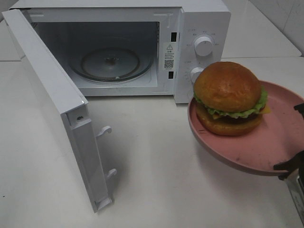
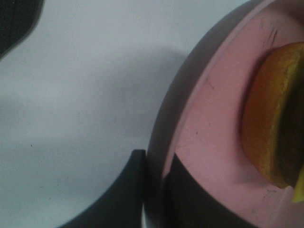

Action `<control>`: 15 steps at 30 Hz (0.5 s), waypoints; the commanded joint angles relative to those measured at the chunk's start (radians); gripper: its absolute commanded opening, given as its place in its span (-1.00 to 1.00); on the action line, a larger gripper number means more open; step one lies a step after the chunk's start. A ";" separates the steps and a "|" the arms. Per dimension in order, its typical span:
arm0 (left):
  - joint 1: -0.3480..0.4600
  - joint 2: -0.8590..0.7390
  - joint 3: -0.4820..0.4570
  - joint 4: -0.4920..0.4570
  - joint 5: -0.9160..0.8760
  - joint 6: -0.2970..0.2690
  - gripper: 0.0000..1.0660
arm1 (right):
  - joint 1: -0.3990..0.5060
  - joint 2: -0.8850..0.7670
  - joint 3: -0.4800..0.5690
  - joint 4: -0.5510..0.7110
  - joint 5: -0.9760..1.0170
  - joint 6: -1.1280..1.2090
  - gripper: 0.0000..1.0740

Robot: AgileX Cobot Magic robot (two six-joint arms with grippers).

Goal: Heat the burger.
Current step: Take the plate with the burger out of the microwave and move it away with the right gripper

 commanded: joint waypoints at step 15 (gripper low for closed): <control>0.001 -0.020 -0.003 -0.005 -0.009 0.001 0.92 | -0.001 -0.014 -0.007 -0.272 0.094 0.495 -1.00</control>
